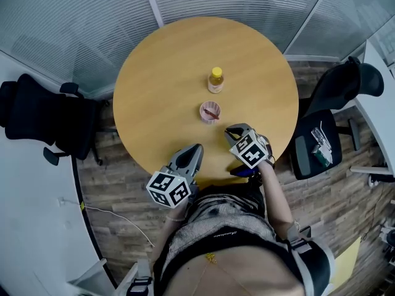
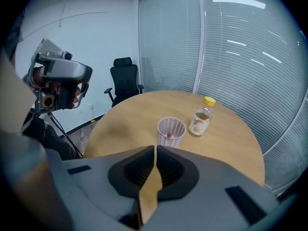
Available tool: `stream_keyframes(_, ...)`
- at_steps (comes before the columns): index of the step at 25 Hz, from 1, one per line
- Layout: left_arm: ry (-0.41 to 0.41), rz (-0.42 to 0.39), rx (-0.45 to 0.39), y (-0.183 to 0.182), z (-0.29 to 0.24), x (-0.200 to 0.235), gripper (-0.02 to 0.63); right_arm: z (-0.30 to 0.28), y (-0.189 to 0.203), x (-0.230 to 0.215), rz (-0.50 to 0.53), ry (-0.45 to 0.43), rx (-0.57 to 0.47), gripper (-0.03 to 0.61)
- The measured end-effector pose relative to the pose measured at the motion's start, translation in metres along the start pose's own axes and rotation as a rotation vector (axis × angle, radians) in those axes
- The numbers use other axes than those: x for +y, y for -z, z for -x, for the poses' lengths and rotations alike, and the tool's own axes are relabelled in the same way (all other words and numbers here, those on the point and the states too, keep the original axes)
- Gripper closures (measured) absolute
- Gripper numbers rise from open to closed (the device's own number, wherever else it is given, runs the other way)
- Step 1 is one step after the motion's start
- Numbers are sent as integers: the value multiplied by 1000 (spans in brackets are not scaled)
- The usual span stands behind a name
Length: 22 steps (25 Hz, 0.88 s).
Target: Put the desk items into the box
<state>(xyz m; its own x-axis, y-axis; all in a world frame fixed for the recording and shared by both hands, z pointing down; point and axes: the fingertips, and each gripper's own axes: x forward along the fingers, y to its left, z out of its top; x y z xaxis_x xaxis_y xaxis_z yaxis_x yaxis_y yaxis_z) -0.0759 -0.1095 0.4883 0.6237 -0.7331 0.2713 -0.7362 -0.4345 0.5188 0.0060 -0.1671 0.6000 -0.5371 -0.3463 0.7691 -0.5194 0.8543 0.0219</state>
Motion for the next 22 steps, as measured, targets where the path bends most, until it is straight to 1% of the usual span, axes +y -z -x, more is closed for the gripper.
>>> stream_keyframes(4, -3, -3, 7, 3, -1, -1, 612, 11, -5, 11, -30, -33, -74, 551)
stream_keyframes(7, -4, 2, 15, 8, -2, -2, 611, 18, -7, 20, -10, -54, -119, 551)
stream_keyframes(12, -3, 2, 24, 13, -3, -9, 611, 39, -24, 39, 3, -98, -217, 554)
stream_keyframes(14, -1, -1, 24, 15, -4, -12, 612, 48, -33, 46, 19, -119, -269, 556)
stream_keyframes(18, 17, -13, 18, 13, -5, -22, 612, 66, -53, 59, 28, -189, -399, 556)
stream_keyframes(22, 37, -31, -3, 7, -6, -31, 611, 83, -71, 64, 37, -221, -500, 557)
